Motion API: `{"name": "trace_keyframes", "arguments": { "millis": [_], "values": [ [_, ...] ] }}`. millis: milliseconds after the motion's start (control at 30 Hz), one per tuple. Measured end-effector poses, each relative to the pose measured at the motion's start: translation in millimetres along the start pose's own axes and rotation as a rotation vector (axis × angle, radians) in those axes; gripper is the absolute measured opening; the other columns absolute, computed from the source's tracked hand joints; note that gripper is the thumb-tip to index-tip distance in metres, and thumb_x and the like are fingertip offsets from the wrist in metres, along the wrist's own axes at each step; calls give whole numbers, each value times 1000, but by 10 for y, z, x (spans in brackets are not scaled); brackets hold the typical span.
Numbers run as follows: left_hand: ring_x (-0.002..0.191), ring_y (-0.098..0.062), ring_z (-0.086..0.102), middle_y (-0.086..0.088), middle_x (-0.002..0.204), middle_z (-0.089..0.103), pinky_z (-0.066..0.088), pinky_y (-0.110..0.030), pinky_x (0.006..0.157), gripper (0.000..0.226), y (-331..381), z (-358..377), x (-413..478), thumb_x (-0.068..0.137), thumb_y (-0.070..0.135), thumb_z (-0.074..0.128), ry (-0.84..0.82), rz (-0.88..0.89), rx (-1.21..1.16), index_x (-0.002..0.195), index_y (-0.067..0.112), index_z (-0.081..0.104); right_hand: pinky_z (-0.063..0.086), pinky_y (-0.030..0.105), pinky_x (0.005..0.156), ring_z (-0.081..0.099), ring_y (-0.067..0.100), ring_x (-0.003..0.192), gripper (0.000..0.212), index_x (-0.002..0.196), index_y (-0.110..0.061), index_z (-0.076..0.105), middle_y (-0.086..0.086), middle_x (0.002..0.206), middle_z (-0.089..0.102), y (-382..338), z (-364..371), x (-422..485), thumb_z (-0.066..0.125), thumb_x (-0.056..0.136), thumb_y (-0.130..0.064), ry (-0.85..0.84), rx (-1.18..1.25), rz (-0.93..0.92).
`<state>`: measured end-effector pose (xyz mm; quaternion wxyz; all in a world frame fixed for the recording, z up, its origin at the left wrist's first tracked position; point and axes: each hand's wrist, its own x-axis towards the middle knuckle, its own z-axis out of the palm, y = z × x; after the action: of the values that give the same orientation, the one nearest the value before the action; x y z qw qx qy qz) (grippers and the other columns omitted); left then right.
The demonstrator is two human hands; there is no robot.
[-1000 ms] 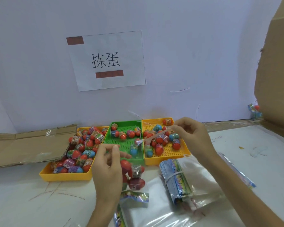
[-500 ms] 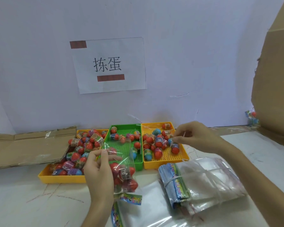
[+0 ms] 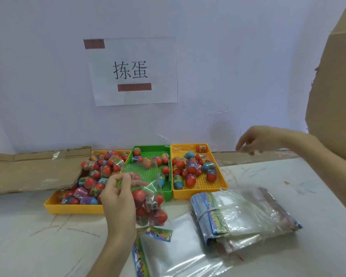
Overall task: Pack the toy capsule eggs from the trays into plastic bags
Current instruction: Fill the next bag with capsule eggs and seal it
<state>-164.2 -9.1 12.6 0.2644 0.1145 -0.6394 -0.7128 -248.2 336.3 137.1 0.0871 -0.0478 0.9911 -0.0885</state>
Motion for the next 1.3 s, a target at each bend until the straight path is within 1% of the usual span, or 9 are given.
{"name": "trace_keyframes", "arguments": {
  "millis": [200, 267, 300, 367, 433, 600, 800, 1067, 1300],
  "values": [
    [68, -16, 74, 0, 79, 77, 60, -34, 61, 17, 10, -4, -47, 106, 26, 51, -81, 55, 57, 96, 19, 62, 44, 27, 65, 58, 12, 62, 29, 69, -28, 72, -5, 67, 67, -370, -33, -360, 65, 95, -40, 227, 308, -179],
    [70, -18, 76, 0, 79, 77, 61, -33, 60, 17, 12, 2, -57, 106, 26, 50, -101, 41, 50, 97, 18, 62, 41, 36, 75, 62, 22, 85, 26, 71, -28, 71, 0, 85, 69, -465, 118, -337, 66, 94, -38, 409, 234, -135],
    [71, -19, 76, 0, 79, 77, 61, -35, 61, 17, 12, 6, -66, 106, 26, 50, -112, 45, 52, 97, 17, 62, 39, 39, 85, 58, 25, 105, 9, 88, -31, 73, 1, 108, 68, -520, 218, -308, 67, 93, -33, 509, 58, -51],
    [74, -18, 76, 1, 78, 76, 62, -41, 69, 17, 9, 14, -92, 106, 26, 50, -129, 78, 80, 98, 17, 62, 31, 46, 106, 36, 29, 138, 56, 142, -25, 51, 3, 153, 40, -623, 430, -252, 68, 89, -25, 489, -172, 128],
    [77, -17, 76, 2, 79, 76, 62, -43, 73, 17, 10, 18, -106, 106, 26, 49, -139, 101, 100, 98, 17, 62, 28, 47, 114, 27, 28, 146, 87, 159, -23, 20, 2, 164, 23, -769, 616, -229, 71, 88, -32, 383, -89, 121],
    [74, -20, 77, -1, 79, 78, 65, -39, 67, 16, 10, 19, -89, 107, 24, 49, -170, 84, 72, 100, 15, 61, 51, 29, 82, 68, 7, 96, 21, 107, -30, 76, -15, 100, 74, -1119, 951, -264, 63, 96, -42, 276, 606, -294],
    [70, -25, 77, -5, 81, 78, 59, -25, 55, 17, 27, 17, -51, 106, 23, 52, -164, -42, -66, 101, 11, 63, 53, 16, 69, 69, 4, 76, 29, 83, -36, 75, -12, 84, 74, -1310, 1230, -367, 72, 77, -64, 229, 816, -454],
    [82, -28, 77, -16, 97, 78, 57, -25, 56, 33, 59, 25, -22, 92, 40, 61, -278, -238, -310, 104, 11, 65, 59, 33, 68, 71, 20, 72, 15, 75, -25, 69, -4, 78, 72, -1497, 1366, -386, 77, 88, -22, 299, 961, -407],
    [84, -16, 71, -7, 105, 76, 58, -33, 75, 42, 79, 20, -12, 92, 39, 60, -464, -299, -433, 120, 9, 69, 58, 27, 64, 68, 12, 66, 27, 70, -26, 69, -2, 70, 70, -1493, 1319, -386, 74, 90, -10, 384, 1231, -309]
  ]
}}
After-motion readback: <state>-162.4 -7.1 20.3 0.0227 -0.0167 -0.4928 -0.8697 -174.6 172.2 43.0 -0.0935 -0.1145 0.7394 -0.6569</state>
